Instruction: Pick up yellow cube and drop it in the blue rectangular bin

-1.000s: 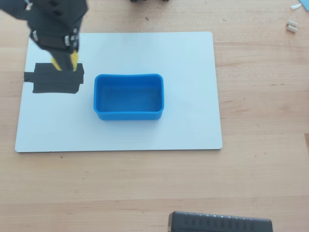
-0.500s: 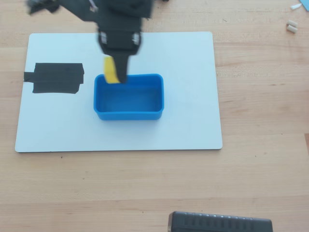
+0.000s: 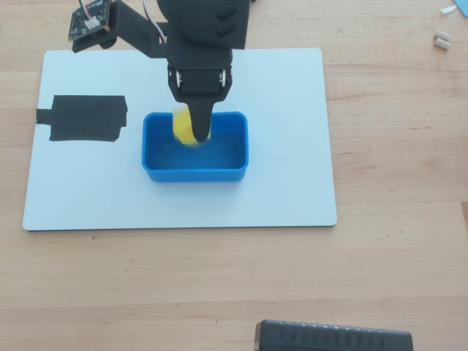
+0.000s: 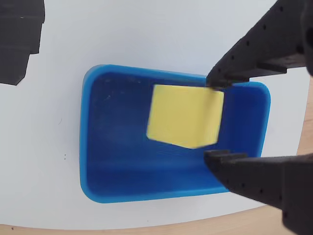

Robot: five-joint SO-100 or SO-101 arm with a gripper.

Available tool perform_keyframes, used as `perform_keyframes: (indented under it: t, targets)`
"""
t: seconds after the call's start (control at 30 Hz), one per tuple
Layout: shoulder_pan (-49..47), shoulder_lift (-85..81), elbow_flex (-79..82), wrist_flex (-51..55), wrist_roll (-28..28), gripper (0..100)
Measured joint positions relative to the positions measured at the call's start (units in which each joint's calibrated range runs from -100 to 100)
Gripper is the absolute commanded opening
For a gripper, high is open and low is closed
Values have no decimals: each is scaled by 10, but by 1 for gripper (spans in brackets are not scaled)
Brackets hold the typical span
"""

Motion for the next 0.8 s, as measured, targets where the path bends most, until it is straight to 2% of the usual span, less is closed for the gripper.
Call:
perform_keyframes:
  t: [0.13,0.4,0.6,0.8]
  targets:
    - [-4,0,3,0,0,25]
    - [-10,-94,26,30,0,0]
    - [-10,-179,99,45,0,0]
    - [-26,-344,272,14,0,0]
